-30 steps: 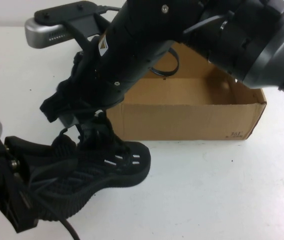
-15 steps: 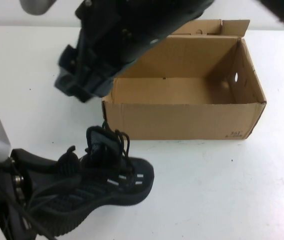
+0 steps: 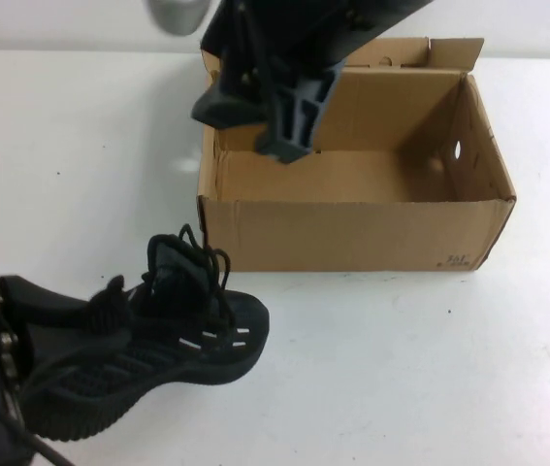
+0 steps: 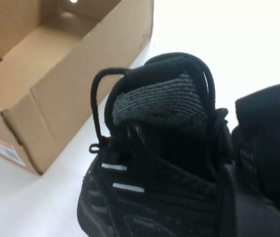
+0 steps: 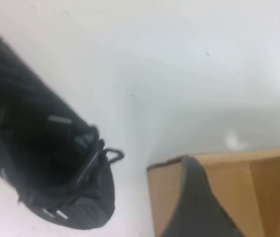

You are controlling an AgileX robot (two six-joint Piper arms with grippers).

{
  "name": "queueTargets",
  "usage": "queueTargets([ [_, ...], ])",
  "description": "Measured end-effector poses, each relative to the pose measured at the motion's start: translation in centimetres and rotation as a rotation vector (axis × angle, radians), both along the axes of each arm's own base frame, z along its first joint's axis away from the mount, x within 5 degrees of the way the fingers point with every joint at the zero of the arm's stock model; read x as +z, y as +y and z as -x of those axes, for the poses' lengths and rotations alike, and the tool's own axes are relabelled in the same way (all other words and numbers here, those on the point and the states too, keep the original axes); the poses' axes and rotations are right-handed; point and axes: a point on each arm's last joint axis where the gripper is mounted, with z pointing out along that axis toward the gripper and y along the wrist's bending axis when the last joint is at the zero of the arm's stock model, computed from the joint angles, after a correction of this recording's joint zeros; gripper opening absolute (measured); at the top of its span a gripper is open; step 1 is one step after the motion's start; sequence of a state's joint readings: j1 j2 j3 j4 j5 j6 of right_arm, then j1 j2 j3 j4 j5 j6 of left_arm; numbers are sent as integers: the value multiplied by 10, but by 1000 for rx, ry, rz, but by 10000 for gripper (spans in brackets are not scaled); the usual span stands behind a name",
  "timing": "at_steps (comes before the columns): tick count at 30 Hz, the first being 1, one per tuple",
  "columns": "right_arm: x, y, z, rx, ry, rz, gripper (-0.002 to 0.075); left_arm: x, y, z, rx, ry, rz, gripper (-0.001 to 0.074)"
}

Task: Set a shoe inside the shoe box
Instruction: Hand over the shoe

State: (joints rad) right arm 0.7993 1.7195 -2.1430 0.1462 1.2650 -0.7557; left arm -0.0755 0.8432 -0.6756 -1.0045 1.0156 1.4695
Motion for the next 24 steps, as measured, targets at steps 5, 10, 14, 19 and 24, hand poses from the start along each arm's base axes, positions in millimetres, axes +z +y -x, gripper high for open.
queueTargets([
  [5, -1, -31, -15, 91, 70, -101, 359, 31, 6, -3, -63, -20, -8, 66],
  [10, -15, -54, -18, 145, 125, -156, 358, 52, 6, -18, -88, -34, -7, 65],
  [14, -24, -64, -6, 190, 131, -155, 358, 63, 7, -24, -85, -59, -10, 65],
  [19, -44, -66, 2, 212, 185, -136, 358, 73, 5, -24, -84, -71, 32, 64],
  [24, -57, -65, 1, 207, 229, -124, 358, 74, -7, -17, -140, -41, 59, 64],
])
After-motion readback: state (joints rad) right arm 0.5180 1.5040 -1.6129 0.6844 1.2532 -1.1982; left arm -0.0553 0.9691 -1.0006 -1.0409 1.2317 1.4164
